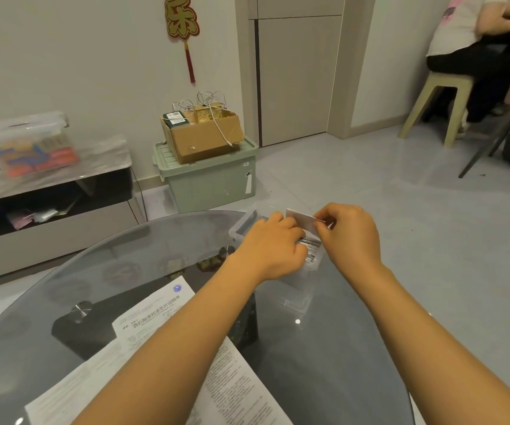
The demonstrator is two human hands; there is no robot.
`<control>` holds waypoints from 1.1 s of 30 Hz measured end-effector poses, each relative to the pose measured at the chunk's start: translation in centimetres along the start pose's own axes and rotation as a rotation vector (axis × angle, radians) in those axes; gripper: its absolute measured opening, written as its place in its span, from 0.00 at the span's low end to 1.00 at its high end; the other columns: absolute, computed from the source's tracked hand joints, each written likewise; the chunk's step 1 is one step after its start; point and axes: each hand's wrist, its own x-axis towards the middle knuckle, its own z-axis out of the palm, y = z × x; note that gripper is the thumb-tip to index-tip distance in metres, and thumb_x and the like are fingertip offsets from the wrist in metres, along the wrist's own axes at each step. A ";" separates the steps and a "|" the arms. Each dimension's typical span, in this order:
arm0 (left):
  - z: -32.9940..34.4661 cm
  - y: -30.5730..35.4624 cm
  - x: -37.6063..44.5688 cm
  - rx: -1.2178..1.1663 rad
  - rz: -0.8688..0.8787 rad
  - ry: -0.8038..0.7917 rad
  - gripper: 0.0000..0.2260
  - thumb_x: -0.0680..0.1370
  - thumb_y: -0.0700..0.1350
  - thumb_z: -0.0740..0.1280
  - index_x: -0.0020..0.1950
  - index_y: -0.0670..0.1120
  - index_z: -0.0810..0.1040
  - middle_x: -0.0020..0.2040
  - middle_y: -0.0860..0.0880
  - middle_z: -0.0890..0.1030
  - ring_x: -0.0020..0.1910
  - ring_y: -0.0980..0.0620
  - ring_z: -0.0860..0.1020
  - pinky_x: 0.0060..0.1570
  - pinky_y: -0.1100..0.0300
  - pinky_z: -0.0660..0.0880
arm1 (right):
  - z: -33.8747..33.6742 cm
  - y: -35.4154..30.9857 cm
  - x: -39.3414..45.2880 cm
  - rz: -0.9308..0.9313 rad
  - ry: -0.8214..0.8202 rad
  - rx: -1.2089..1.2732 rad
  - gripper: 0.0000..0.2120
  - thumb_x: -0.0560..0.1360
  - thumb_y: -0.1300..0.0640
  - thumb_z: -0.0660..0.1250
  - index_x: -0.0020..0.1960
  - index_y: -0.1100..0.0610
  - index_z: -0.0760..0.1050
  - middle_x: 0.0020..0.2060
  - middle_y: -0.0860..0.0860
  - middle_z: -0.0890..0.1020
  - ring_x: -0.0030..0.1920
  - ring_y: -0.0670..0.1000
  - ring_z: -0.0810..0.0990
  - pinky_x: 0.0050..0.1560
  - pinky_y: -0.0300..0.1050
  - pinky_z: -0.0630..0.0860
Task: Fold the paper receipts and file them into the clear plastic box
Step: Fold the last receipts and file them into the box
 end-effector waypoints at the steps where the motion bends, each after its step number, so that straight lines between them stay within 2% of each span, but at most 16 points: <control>1: 0.1 0.0 0.0 0.001 -0.002 0.005 0.29 0.71 0.52 0.44 0.64 0.47 0.74 0.62 0.48 0.73 0.58 0.50 0.66 0.55 0.56 0.63 | 0.1 -0.1 -0.1 -0.001 -0.001 -0.032 0.06 0.73 0.61 0.66 0.45 0.57 0.82 0.39 0.53 0.82 0.46 0.54 0.75 0.40 0.46 0.72; 8: 0.3 -0.1 -0.2 -0.025 -0.008 0.030 0.28 0.71 0.52 0.45 0.60 0.46 0.77 0.59 0.49 0.74 0.55 0.51 0.66 0.53 0.57 0.63 | 0.5 -0.6 0.0 0.020 -0.050 -0.205 0.11 0.73 0.66 0.62 0.47 0.59 0.83 0.42 0.55 0.81 0.50 0.55 0.71 0.40 0.42 0.62; 14: 0.3 -0.2 -0.4 -0.042 -0.009 0.022 0.26 0.71 0.51 0.45 0.58 0.47 0.77 0.58 0.50 0.78 0.54 0.52 0.68 0.50 0.57 0.60 | 0.2 -1.0 0.1 -0.011 -0.006 -0.195 0.10 0.72 0.68 0.63 0.45 0.62 0.83 0.40 0.57 0.81 0.48 0.56 0.71 0.39 0.43 0.62; 19: 0.3 -0.1 -0.5 -0.078 -0.034 0.005 0.23 0.70 0.52 0.46 0.55 0.47 0.74 0.51 0.48 0.79 0.46 0.53 0.65 0.49 0.56 0.59 | -0.1 -0.9 0.1 -0.052 -0.016 -0.148 0.07 0.71 0.69 0.65 0.43 0.64 0.82 0.39 0.58 0.80 0.48 0.57 0.71 0.41 0.43 0.63; 22: 0.2 -0.2 -0.5 -0.100 -0.044 0.009 0.24 0.71 0.52 0.46 0.59 0.48 0.72 0.51 0.47 0.78 0.49 0.50 0.69 0.55 0.53 0.62 | -0.1 -1.0 0.0 -0.054 -0.033 -0.125 0.06 0.71 0.68 0.66 0.42 0.65 0.81 0.39 0.58 0.80 0.49 0.57 0.72 0.41 0.45 0.65; 24: 0.2 -0.1 -0.5 -0.091 -0.041 -0.003 0.25 0.71 0.52 0.46 0.62 0.49 0.72 0.51 0.48 0.78 0.52 0.50 0.70 0.55 0.53 0.61 | -0.1 -1.1 -0.1 -0.047 -0.043 -0.131 0.05 0.71 0.67 0.66 0.43 0.64 0.81 0.39 0.57 0.80 0.49 0.57 0.72 0.41 0.44 0.64; 28: 0.2 0.0 -0.3 -0.069 -0.039 -0.007 0.26 0.70 0.52 0.45 0.57 0.48 0.77 0.53 0.49 0.78 0.54 0.50 0.70 0.52 0.55 0.60 | 0.0 -1.1 -0.3 -0.020 -0.102 -0.182 0.07 0.73 0.65 0.65 0.46 0.62 0.82 0.43 0.56 0.80 0.51 0.54 0.71 0.41 0.41 0.62; 30: 0.3 0.0 -0.4 -0.063 -0.034 0.024 0.26 0.71 0.52 0.45 0.59 0.48 0.76 0.58 0.49 0.76 0.57 0.50 0.69 0.55 0.55 0.61 | 0.3 -1.1 -0.4 0.013 -0.112 -0.177 0.08 0.73 0.64 0.64 0.47 0.60 0.81 0.43 0.56 0.80 0.51 0.54 0.72 0.40 0.41 0.62; 33: 0.5 -0.1 -0.6 -0.075 -0.007 0.089 0.28 0.71 0.53 0.44 0.61 0.49 0.77 0.58 0.50 0.72 0.58 0.50 0.66 0.54 0.57 0.59 | 0.4 -1.3 -0.2 0.083 -0.093 -0.179 0.06 0.73 0.63 0.65 0.46 0.56 0.80 0.42 0.56 0.79 0.49 0.54 0.74 0.39 0.42 0.63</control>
